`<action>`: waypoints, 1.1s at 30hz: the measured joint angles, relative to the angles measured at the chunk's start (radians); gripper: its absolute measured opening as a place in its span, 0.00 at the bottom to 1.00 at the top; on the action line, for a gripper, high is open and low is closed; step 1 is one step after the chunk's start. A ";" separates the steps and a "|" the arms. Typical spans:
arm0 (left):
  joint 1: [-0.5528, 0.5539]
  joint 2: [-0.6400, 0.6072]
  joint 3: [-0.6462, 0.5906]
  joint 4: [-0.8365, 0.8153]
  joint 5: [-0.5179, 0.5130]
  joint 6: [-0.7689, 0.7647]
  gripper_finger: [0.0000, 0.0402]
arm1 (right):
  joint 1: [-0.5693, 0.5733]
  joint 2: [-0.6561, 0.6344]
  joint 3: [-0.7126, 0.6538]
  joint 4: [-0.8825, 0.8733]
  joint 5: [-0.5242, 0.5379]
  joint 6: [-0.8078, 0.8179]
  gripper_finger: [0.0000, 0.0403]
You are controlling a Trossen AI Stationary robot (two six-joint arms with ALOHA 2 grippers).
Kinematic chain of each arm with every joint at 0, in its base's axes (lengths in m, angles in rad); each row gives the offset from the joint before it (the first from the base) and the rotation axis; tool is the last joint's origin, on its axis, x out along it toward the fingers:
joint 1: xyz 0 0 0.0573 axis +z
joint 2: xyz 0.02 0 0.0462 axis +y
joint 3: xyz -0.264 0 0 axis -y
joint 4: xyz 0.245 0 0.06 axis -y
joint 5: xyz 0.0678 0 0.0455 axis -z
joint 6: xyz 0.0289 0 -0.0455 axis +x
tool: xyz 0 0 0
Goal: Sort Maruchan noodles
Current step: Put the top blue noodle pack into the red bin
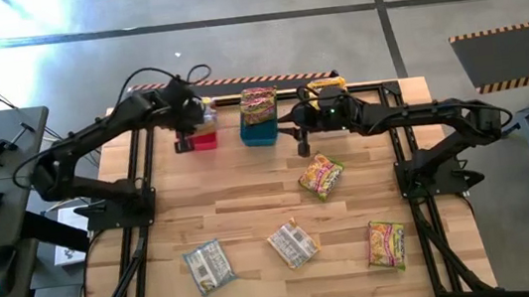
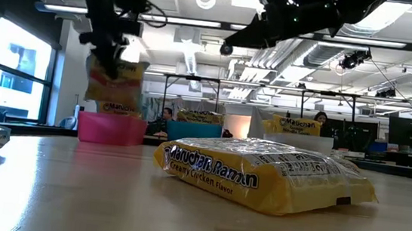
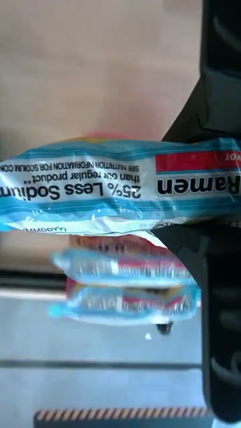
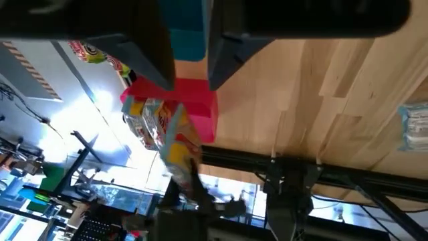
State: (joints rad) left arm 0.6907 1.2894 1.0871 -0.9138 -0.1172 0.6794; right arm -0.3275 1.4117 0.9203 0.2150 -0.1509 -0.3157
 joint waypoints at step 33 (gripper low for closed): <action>0.160 0.224 -0.023 0.240 0.111 0.130 0.21 | 0.001 0.000 -0.002 -0.003 -0.059 -0.004 0.03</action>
State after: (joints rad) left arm 0.8509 1.5133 1.0645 -0.6733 -0.0066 0.8095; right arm -0.3267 1.4120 0.9188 0.2123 -0.2099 -0.3195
